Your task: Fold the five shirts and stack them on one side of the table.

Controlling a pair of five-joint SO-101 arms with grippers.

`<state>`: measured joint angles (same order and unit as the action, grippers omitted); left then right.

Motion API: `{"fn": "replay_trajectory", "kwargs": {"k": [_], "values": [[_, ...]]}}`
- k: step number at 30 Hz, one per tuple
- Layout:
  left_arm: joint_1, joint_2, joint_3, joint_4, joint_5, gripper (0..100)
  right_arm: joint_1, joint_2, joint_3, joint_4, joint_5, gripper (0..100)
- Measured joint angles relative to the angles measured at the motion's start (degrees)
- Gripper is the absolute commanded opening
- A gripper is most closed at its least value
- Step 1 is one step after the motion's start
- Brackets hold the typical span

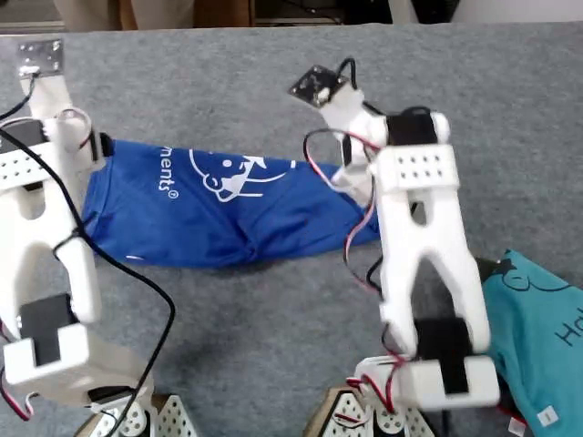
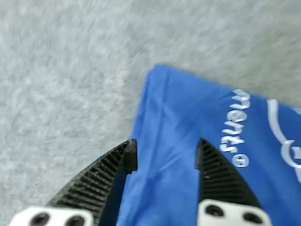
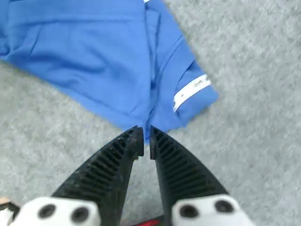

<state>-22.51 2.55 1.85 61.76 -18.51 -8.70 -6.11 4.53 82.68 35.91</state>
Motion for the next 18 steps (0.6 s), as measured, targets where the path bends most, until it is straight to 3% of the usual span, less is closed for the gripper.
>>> {"fn": "replay_trajectory", "kwargs": {"k": [6, 18], "values": [[-1.6, 13.4, -7.6, 5.3, -5.6, 23, 0.2, -10.3, 9.8, 1.0, 0.0, 5.1], [-4.0, 40.4, -45.3, 28.1, -9.4, 23, 0.2, -18.1, 10.6, 7.7, 0.0, 5.1]]}}
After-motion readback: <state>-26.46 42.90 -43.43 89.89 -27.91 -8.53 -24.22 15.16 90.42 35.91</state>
